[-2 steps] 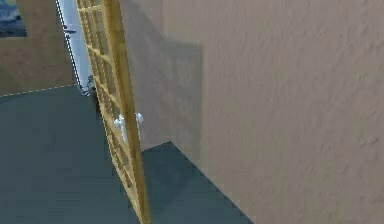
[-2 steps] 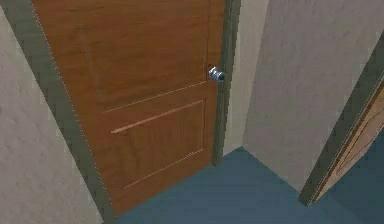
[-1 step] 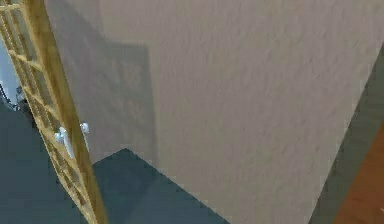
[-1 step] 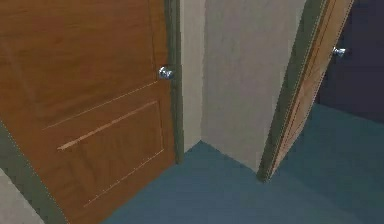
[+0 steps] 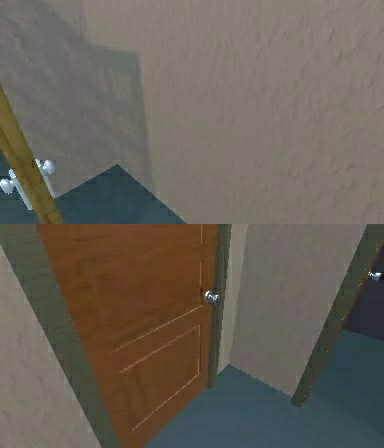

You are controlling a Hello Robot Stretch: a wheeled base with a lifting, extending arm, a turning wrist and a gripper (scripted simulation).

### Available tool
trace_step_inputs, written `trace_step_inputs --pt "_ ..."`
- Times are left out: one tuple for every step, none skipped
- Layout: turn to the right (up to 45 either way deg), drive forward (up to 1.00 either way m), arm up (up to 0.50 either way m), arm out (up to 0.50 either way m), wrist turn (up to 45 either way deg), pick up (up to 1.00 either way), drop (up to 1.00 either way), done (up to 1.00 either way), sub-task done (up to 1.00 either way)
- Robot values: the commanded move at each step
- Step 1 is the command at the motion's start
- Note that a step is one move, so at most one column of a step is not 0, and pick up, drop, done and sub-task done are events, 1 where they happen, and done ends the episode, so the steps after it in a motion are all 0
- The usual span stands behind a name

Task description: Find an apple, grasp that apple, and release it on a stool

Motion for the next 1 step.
trace_step_inputs --pt "-45.0 0.00 0.00 0.00 0.0 0.00 0.00 0.00 0.00"
